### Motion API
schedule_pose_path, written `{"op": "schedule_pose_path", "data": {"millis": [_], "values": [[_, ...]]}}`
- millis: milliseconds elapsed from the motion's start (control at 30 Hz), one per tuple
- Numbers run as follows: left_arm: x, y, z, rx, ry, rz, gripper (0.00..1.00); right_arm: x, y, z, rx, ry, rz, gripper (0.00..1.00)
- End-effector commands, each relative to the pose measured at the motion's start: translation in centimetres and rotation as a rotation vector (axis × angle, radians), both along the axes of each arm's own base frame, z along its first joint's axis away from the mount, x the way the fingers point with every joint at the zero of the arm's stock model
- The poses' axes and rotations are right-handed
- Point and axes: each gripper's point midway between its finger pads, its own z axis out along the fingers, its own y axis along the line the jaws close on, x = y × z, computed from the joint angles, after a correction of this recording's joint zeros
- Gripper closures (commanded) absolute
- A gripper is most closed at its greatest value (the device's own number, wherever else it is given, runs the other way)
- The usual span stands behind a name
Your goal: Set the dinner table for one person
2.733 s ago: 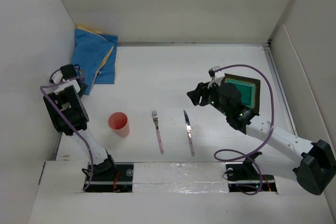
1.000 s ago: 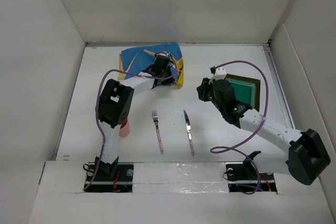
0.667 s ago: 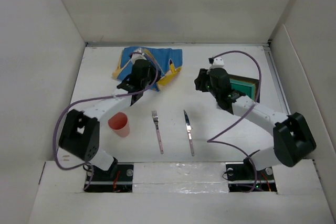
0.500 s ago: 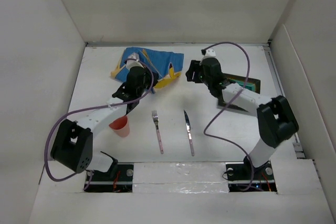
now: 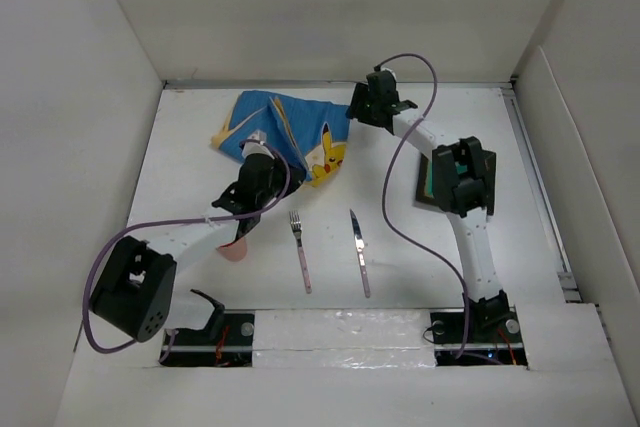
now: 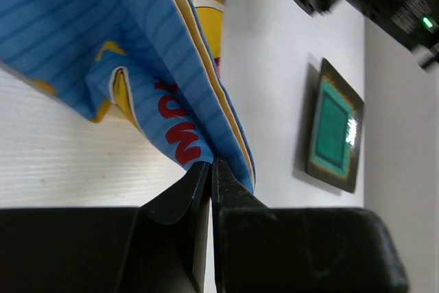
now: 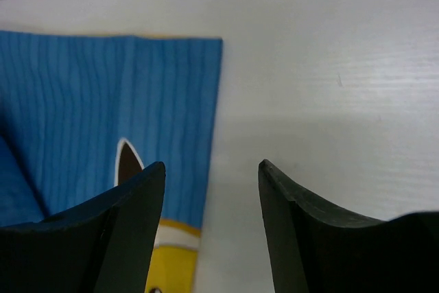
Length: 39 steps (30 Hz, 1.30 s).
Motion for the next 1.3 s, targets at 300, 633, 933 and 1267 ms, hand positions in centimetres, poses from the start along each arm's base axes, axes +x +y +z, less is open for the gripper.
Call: {"op": "schedule_pose_path", "data": {"millis": [300, 633, 933, 1267], "values": [[-3.8, 0.9, 5.4, -0.090, -0.150, -0.066, 1.00, 0.5, 1.5, -1.7, 0.078, 0.129, -0.078, 0.45], [-4.6, 0.6, 4.2, -0.113, -0.140, -0.090, 1.00, -3.7, -2.1, -2.3, 0.014, 0.120, -0.245, 0.49], [-4.8, 0.8, 3.9, -0.114, -0.140, -0.088, 1.00, -4.7, -1.9, -4.7, -0.041, 0.176, -0.208, 0.53], [-4.8, 0.9, 3.3, -0.111, -0.125, -0.081, 1.00, -2.8, 0.4, -4.4, 0.050, 0.169, -0.102, 0.79]]}}
